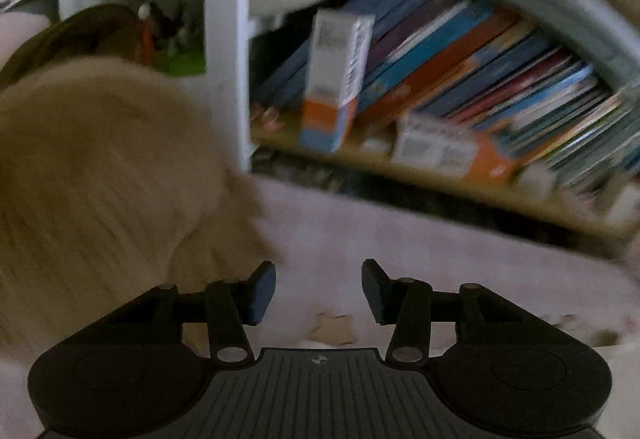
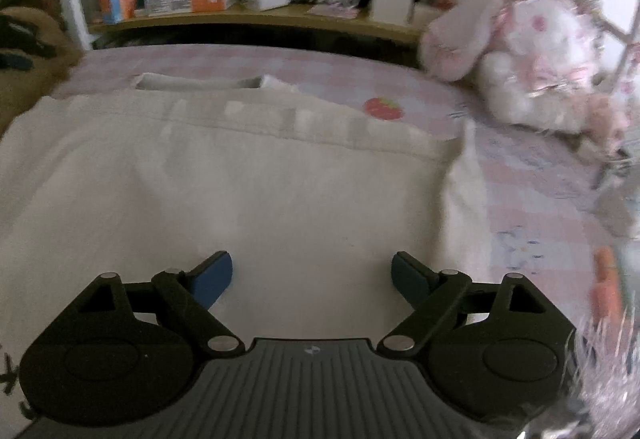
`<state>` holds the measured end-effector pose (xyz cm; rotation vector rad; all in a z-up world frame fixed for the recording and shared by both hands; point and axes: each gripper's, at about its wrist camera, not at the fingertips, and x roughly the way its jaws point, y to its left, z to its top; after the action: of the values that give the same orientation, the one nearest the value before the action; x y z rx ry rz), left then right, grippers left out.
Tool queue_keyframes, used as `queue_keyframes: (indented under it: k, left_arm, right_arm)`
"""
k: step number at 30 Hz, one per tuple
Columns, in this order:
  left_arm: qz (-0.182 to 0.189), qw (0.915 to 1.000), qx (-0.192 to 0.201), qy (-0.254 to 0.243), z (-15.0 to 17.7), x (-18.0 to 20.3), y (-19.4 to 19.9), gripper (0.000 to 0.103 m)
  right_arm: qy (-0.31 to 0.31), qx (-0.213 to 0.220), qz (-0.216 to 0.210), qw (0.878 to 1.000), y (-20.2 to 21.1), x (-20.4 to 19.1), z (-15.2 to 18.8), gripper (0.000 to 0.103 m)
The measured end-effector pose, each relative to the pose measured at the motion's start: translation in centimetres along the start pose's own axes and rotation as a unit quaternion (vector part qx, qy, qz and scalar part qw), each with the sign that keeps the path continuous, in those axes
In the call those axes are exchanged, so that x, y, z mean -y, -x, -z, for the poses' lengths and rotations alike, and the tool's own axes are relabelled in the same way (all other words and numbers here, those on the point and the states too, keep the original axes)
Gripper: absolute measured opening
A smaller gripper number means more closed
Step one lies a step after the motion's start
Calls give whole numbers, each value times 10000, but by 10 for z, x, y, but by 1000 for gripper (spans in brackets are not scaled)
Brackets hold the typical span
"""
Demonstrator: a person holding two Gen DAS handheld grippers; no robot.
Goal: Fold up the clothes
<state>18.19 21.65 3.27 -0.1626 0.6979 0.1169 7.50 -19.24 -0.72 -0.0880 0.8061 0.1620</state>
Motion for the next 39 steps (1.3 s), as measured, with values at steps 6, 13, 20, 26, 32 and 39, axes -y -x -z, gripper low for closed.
queue_keyframes:
  k: [6, 13, 20, 26, 32, 39]
  left_arm:
    - [892, 9932, -542, -524, 63, 37, 52, 48]
    - [1076, 9820, -1126, -1072, 142, 73, 89, 50]
    - [882, 9823, -1093, -1238, 156, 72, 94, 50]
    - [647, 9842, -1055, -1265, 160, 75, 96, 57]
    - [515, 9823, -1048, -1466, 164, 83, 95, 71]
    - [464, 9867, -1063, -1136, 161, 78, 93, 72]
  right_arm:
    - [-361, 154, 631, 9972, 22, 25, 6, 78]
    - [-378, -200, 747, 9963, 34, 47, 24, 37]
    - [-1126, -538, 1114, 9859, 36, 94, 29, 16]
    - [-1136, -150, 248, 9931, 32, 94, 3, 42]
    - [-1150, -235, 18, 9931, -14, 89, -30, 42]
    - [-1602, 190, -701, 9844, -11, 111, -40, 4]
